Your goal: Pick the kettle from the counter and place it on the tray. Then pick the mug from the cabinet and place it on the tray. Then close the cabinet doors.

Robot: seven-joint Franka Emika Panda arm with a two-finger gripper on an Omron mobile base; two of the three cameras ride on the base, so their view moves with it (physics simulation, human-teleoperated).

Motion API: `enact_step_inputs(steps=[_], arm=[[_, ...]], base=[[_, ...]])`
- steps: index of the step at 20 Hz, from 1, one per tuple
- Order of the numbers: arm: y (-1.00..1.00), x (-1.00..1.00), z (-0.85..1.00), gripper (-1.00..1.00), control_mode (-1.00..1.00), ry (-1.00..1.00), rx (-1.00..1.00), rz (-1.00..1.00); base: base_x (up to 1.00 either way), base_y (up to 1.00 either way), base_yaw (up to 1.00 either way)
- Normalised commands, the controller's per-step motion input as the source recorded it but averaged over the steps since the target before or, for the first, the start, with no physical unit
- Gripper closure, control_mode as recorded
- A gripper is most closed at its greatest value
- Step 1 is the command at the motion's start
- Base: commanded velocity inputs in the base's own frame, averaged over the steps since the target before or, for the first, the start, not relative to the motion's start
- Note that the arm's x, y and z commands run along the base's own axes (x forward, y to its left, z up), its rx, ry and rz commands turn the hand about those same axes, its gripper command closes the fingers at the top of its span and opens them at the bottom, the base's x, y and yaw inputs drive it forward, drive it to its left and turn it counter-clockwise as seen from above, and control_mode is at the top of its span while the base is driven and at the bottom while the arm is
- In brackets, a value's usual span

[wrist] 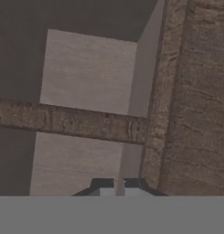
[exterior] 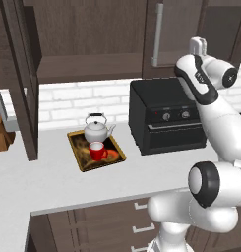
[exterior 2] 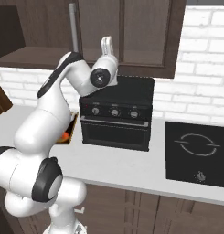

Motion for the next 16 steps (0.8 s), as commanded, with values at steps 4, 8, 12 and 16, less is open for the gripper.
enact_step_inputs(steps=[4, 8, 12, 16], arm=[[0.00, 0.36, 0.00, 1.00, -1.00, 0.00, 0.06, 0.00], [0.00, -0.34, 0.01, 1.00, -1.00, 0.00, 0.00, 0.00], [0.00, -0.95, 0.08, 1.00, -1.00, 0.00, 0.00, 0.00], [0.08, -0.99, 0.21, 1.00, -1.00, 0.07, -0.03, 0.00]], base=[[0.00, 0.00, 0.00], [0.00, 0.00, 0.00], [0.00, 0.00, 0.00], [0.00, 0.00, 0.00]])
